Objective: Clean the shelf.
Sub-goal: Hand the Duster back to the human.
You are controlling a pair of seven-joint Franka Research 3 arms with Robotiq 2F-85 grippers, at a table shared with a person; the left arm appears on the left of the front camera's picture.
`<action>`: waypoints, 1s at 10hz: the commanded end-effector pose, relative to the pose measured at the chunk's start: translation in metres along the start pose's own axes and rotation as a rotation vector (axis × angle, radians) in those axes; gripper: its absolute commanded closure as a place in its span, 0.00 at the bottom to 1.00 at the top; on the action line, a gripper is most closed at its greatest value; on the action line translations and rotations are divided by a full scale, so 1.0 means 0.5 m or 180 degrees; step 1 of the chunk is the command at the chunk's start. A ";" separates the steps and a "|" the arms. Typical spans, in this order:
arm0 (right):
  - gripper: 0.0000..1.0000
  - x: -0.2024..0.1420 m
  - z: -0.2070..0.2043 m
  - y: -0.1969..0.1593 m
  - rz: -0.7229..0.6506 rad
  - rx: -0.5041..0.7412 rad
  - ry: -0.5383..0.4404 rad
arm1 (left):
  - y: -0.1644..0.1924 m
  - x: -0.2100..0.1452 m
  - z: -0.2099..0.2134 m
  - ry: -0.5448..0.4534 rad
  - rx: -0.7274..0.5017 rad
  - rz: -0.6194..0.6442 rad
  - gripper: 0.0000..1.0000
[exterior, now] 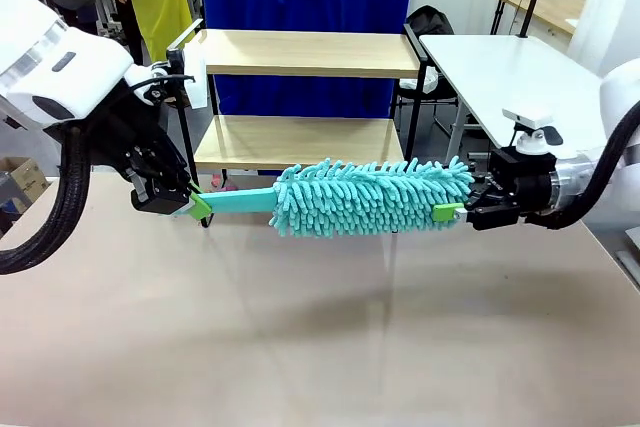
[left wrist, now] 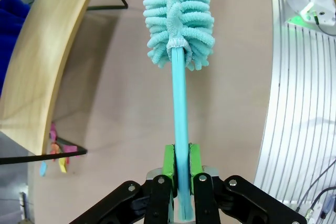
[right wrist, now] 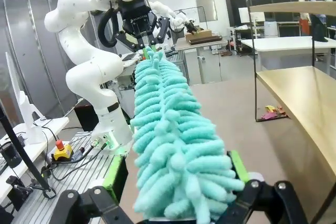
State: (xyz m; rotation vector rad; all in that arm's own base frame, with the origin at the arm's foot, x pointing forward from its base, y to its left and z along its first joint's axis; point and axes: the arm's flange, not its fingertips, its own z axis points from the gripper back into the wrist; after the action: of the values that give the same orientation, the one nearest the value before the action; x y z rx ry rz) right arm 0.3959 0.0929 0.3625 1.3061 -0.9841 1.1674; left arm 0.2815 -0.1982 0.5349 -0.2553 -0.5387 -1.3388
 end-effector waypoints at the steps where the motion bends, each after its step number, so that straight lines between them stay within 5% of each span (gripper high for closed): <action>1: 0.53 -0.001 -0.008 -0.011 0.0109 -0.0008 -0.0039 | -0.002 0.002 0.005 -0.0062 -0.0030 0.0042 0.87; 2: 0.57 -0.002 -0.005 -0.013 0.0101 -0.0004 -0.0005 | -0.002 0.002 0.005 -0.0062 -0.0030 0.0042 0.87; 3: 1.00 -0.002 -0.001 -0.014 0.0134 -0.0007 -0.0018 | -0.002 0.002 0.005 -0.0062 -0.0030 0.0042 0.87; 5: 1.00 0.000 0.000 -0.015 0.0182 0.0015 0.0001 | -0.002 0.002 0.005 -0.0062 -0.0030 0.0042 0.87; 6: 0.85 -0.001 0.003 -0.015 0.0199 0.0055 0.0001 | -0.002 0.002 0.005 -0.0062 -0.0030 0.0042 0.87; 8: 1.00 0.000 0.003 -0.017 0.0253 0.0138 0.0083 | -0.002 0.002 0.005 -0.0062 -0.0030 0.0042 0.87; 10: 1.00 0.002 0.000 -0.021 0.0318 0.0166 0.0109 | -0.002 0.002 0.005 -0.0062 -0.0030 0.0042 0.87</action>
State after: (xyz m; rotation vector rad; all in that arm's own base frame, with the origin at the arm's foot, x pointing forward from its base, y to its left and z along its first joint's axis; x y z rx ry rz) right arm 0.4016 0.0932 0.3636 1.2887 -0.9920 1.2464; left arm 0.2817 -0.1979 0.5348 -0.2552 -0.5379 -1.3378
